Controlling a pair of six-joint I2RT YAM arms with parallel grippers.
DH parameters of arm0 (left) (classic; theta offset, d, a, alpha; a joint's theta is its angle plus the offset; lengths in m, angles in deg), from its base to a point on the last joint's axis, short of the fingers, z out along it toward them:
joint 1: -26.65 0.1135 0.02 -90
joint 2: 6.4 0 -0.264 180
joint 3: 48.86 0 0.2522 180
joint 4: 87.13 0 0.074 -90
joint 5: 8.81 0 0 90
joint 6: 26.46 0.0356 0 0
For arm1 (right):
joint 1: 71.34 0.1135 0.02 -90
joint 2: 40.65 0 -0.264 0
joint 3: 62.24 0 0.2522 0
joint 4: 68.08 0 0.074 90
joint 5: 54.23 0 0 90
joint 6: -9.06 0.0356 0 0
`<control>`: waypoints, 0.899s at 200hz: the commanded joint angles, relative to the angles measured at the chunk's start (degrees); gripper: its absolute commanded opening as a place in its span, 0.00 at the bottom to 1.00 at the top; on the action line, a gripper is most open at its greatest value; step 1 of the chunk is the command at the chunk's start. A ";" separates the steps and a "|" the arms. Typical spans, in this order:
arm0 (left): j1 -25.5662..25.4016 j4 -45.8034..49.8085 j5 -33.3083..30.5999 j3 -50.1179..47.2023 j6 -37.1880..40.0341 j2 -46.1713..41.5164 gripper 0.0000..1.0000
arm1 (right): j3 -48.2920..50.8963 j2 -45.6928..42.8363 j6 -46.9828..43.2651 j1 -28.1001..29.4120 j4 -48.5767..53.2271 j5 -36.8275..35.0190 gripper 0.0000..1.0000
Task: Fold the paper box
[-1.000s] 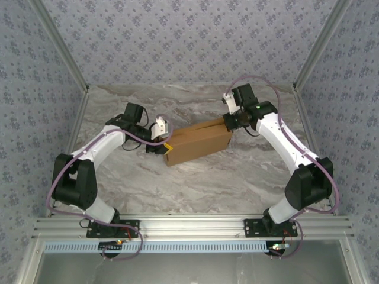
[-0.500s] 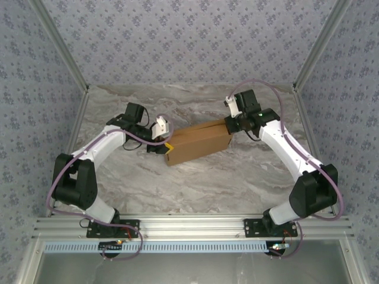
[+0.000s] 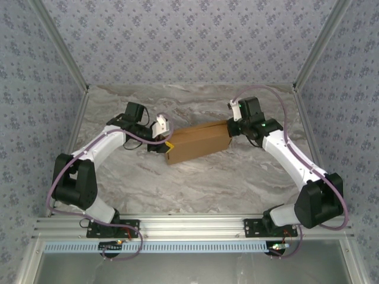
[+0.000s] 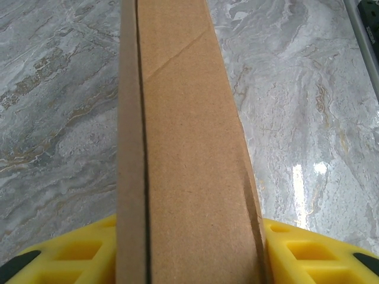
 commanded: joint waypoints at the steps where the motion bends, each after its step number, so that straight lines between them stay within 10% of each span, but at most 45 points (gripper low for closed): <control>1: 0.90 -1.13 -3.72 1.49 -3.17 -0.06 0.50 | 2.46 -0.04 2.47 -1.20 4.91 -3.49 0.07; 132: 0.65 -9.97 -3.64 -3.16 -18.17 -8.48 0.74 | -0.12 1.02 2.77 1.62 5.61 -6.90 0.06; 180: -6.51 -18.77 -26.02 -11.49 -37.84 -19.44 0.75 | -1.33 2.07 2.79 2.36 5.99 -7.14 0.06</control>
